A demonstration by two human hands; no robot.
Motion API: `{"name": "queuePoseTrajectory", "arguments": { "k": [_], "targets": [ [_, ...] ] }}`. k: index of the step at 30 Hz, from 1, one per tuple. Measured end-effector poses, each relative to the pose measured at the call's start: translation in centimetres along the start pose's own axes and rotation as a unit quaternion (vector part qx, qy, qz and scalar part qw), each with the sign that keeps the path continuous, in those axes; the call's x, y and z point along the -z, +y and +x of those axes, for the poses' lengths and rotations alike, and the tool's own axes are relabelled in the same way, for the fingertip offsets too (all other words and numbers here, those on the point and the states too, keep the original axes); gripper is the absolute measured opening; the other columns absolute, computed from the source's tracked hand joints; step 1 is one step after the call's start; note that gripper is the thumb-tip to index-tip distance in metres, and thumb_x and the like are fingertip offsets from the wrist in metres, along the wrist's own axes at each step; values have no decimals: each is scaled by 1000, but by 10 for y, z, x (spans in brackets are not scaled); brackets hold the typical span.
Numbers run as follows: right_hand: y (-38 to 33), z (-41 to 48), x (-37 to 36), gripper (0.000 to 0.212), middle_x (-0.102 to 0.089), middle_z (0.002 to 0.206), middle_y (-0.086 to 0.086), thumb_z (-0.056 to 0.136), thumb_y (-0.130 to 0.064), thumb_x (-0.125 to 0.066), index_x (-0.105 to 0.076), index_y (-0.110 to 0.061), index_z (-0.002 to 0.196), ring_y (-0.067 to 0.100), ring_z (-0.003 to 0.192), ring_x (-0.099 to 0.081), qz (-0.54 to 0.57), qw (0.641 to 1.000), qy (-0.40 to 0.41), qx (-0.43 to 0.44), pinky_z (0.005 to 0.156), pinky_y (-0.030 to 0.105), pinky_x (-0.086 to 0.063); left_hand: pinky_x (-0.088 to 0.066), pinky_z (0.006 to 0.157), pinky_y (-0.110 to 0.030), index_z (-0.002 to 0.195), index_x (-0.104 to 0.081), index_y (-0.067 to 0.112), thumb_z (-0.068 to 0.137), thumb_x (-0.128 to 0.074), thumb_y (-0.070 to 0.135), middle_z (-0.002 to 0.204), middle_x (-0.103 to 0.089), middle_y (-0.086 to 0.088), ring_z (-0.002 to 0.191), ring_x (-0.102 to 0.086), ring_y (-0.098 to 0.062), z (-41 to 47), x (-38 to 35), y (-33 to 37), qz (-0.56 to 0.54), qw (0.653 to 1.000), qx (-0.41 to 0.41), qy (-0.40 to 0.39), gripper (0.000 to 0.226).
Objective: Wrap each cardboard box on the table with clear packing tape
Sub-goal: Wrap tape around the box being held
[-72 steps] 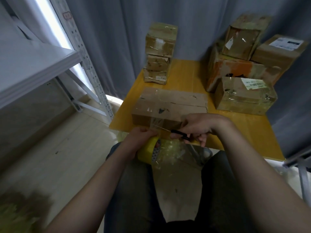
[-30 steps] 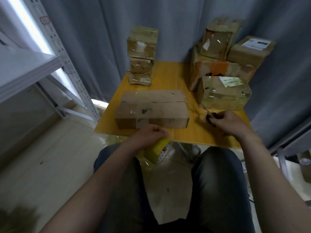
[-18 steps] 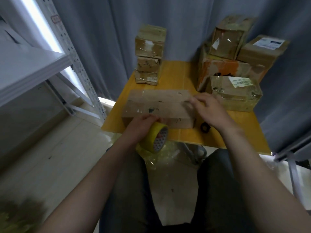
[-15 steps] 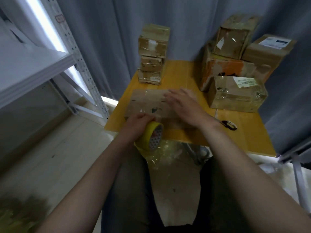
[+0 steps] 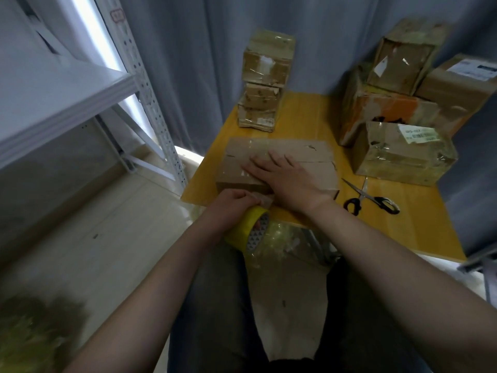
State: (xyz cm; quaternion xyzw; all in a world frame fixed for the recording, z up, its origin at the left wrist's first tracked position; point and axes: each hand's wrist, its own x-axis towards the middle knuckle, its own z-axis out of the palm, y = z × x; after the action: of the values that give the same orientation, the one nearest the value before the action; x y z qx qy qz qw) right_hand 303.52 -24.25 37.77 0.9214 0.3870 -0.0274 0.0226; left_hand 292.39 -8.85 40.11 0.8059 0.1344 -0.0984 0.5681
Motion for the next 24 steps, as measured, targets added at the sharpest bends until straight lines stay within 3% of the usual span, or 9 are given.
{"name": "queuePoseTrajectory", "arguments": {
  "k": [5, 8, 11, 13, 15, 17, 19, 22, 24],
  "targets": [
    [3, -6, 4, 75, -14, 172, -13, 97, -63, -52, -18, -47, 161, 25, 158, -12, 120, 992, 34, -1, 128, 52, -12, -38, 67, -21, 89, -73, 29, 100, -62, 31, 93, -63, 15, 87, -54, -1, -1, -5, 7, 5, 1000, -8, -3, 15],
    [17, -23, 14, 49, -37, 164, -12, 100, -51, -57, -50, -42, 148, 20, 152, -29, 286, 933, 177, -128, 126, 54, -20, -45, 67, -20, 95, -72, 27, 101, -61, 28, 92, -66, 13, 84, -63, -4, -3, -4, 10, -26, 999, -34, 1, 13],
    [36, -39, 12, 49, -39, 162, -13, 101, -63, -38, -59, -42, 140, 31, 154, -22, 258, 923, 139, -250, 125, 63, -2, -49, 74, -22, 91, -72, 25, 102, -56, 17, 96, -70, 8, 89, -66, -5, -5, -4, 12, -53, 997, -56, 0, 20],
    [36, -44, 6, 52, -35, 165, -9, 103, -64, -35, -57, -40, 144, 34, 156, -15, 257, 932, 92, -239, 124, 63, -6, -53, 81, -32, 97, -73, 23, 101, -55, 16, 106, -70, 3, 98, -66, -15, -9, -7, 17, -75, 996, -58, -1, 20],
    [26, -44, 9, 44, -37, 165, -6, 107, -55, -37, -59, -38, 142, 34, 156, -14, 283, 928, 92, -226, 124, 58, -8, -60, 71, -32, 108, -72, 16, 103, -53, 15, 96, -74, 6, 87, -71, -14, -14, -13, 23, -124, 990, -57, -19, 20],
    [19, -41, 18, 40, -51, 153, 0, 109, -49, -39, -68, -32, 130, 32, 151, -28, 383, 890, 128, -210, 120, 47, -21, -56, 53, -23, 114, -66, 8, 105, -48, 11, 75, -75, 9, 65, -72, -5, -22, -18, 32, -173, 982, -61, -45, 20],
    [17, -46, 25, 46, -60, 143, 2, 104, -55, -42, -73, -27, 122, 25, 142, -43, 458, 852, 173, -185, 111, 37, -31, -52, 49, -18, 119, -62, 4, 106, -45, 8, 69, -73, 14, 60, -70, -2, -25, -22, 35, -171, 981, -84, -42, 21],
    [15, -64, 30, 59, -61, 139, -16, 88, -78, -46, -77, -35, 116, 15, 136, -40, 460, 856, 191, -141, 109, 35, -28, -51, 50, -14, 114, -63, 8, 106, -45, 6, 76, -74, 8, 65, -69, 4, -29, -24, 39, -166, 979, -114, 2, 20],
    [12, -75, 33, 38, -65, 127, -22, 83, -70, -63, -77, -41, 103, 11, 130, -43, 467, 855, 188, -121, 110, 34, -33, -52, 60, -14, 108, -67, 20, 104, -49, 9, 95, -70, 9, 77, -68, 7, -25, -26, 39, -129, 979, -148, 55, 21]
  ]
}}
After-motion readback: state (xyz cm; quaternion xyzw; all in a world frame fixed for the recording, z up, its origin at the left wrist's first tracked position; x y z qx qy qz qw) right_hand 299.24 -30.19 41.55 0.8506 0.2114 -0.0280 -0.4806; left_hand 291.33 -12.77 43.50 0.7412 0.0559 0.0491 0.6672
